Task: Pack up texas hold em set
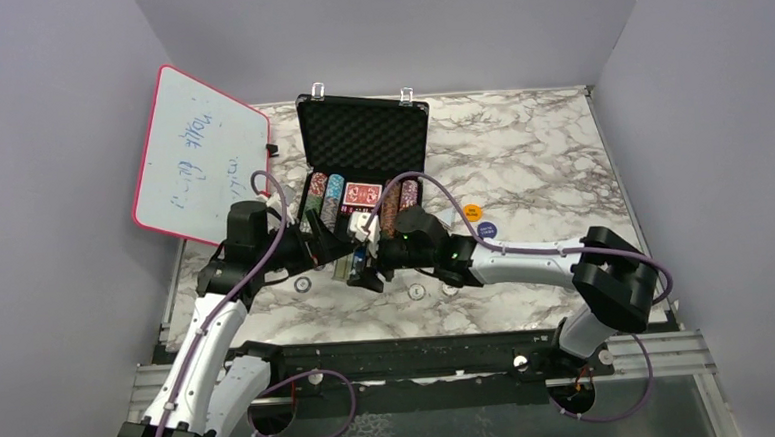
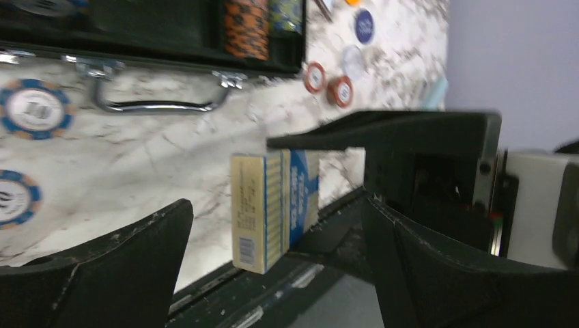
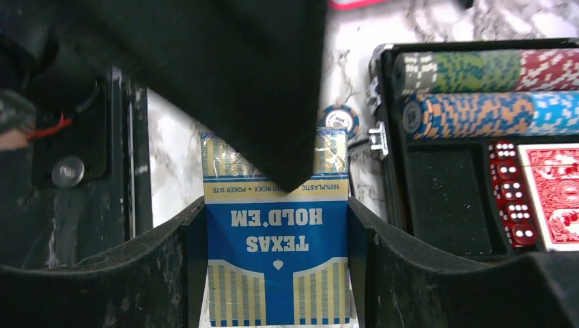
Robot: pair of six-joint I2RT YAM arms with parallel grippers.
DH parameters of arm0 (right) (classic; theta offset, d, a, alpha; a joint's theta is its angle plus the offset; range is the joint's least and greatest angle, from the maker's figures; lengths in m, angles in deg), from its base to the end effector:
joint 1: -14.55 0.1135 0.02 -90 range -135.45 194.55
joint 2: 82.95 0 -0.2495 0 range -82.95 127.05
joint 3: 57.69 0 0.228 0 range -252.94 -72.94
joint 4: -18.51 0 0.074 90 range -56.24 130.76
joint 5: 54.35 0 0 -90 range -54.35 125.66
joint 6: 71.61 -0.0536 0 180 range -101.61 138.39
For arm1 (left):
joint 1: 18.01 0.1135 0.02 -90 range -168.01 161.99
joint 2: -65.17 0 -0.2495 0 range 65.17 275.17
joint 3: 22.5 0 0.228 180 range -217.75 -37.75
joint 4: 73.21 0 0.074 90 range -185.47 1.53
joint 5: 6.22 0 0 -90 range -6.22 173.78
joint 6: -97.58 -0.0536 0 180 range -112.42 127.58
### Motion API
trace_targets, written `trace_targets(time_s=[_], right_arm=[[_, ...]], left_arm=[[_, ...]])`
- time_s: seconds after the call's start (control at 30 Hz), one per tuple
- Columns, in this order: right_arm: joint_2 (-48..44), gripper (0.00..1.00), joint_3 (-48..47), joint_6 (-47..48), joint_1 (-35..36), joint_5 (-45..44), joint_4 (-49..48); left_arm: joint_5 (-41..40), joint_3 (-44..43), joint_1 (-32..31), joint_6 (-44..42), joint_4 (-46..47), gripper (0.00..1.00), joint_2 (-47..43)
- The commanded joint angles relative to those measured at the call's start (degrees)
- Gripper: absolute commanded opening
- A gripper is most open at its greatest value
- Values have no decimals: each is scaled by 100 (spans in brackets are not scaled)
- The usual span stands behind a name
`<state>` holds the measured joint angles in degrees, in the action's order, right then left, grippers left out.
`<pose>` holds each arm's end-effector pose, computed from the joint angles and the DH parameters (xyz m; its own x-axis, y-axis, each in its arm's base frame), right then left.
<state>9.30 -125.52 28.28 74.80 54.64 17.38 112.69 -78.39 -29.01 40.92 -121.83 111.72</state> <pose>0.1595 0.3142 0.2192 -0.0268 -0.3742 -0.9270 -0.9886 0.1476 -0.0310 0.1590 -0.0573 0.2551 -0.8129 -0.3321 -0.4785 0.1049 0.7246 -0.6811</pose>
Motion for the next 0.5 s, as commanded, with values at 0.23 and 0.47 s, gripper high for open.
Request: trace_targets(time_s=[0.23, 0.47], right_arm=[[-431, 46, 395, -688, -35, -134, -1314], [-548, 47, 579, -572, -41, 112, -1551]], left_arm=[[1722, 669, 11, 234, 746, 66, -284], [1722, 684, 11, 691, 1133, 42, -198]])
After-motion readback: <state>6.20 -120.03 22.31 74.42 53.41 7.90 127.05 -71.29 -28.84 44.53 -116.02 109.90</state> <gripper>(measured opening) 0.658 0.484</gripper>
